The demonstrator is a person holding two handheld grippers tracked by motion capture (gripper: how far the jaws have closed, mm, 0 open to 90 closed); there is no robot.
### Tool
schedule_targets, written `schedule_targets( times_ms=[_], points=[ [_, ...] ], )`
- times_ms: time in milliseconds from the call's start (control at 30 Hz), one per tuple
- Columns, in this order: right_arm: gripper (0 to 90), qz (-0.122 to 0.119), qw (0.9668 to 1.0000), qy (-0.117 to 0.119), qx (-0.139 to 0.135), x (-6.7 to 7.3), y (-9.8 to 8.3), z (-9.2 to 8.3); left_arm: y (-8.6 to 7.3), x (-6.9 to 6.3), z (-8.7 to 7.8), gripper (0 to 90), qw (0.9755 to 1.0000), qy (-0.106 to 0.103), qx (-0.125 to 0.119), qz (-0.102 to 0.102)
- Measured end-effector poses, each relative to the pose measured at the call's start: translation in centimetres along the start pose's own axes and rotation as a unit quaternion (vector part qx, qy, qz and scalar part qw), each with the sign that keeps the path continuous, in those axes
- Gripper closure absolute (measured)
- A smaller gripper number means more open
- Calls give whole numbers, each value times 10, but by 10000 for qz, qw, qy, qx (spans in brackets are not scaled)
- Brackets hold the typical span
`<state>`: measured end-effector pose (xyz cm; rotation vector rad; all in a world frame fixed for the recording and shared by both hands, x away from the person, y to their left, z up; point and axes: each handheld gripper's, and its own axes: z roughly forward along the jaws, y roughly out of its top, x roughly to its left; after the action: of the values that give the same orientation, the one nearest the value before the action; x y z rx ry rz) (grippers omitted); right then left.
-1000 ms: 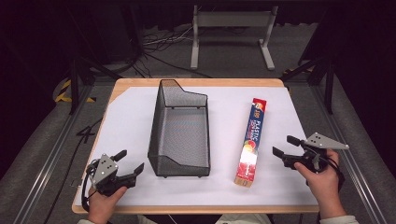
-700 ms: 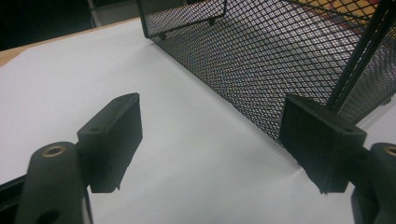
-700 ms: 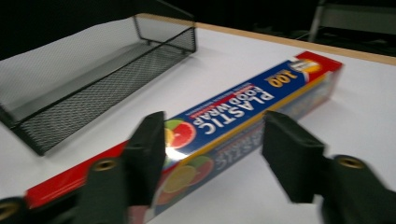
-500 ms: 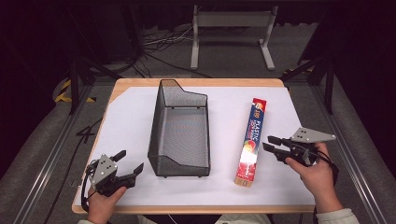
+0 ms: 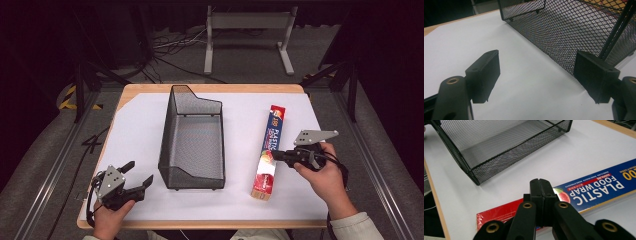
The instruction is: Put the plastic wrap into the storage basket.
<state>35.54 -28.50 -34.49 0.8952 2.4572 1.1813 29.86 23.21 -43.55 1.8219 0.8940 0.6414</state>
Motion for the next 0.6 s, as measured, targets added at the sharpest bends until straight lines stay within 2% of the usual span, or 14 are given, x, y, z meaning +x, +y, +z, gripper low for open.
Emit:
schedule_targets(
  times_ms=[167, 400, 600],
  points=[
    [900, -91, 9999, 103, 88, 3, 8, 3, 0, 0, 0, 223, 10000, 4, 11, 8],
    [900, -218, 9986, 418, 249, 14, 22, 18, 0, 0, 0, 223, 10000, -6, 20, 26],
    [900, -324, 9971, 526, 435, 22, 30, 29, -1, 1, -1, 224, 10000, 25, 9, 20]
  ],
)
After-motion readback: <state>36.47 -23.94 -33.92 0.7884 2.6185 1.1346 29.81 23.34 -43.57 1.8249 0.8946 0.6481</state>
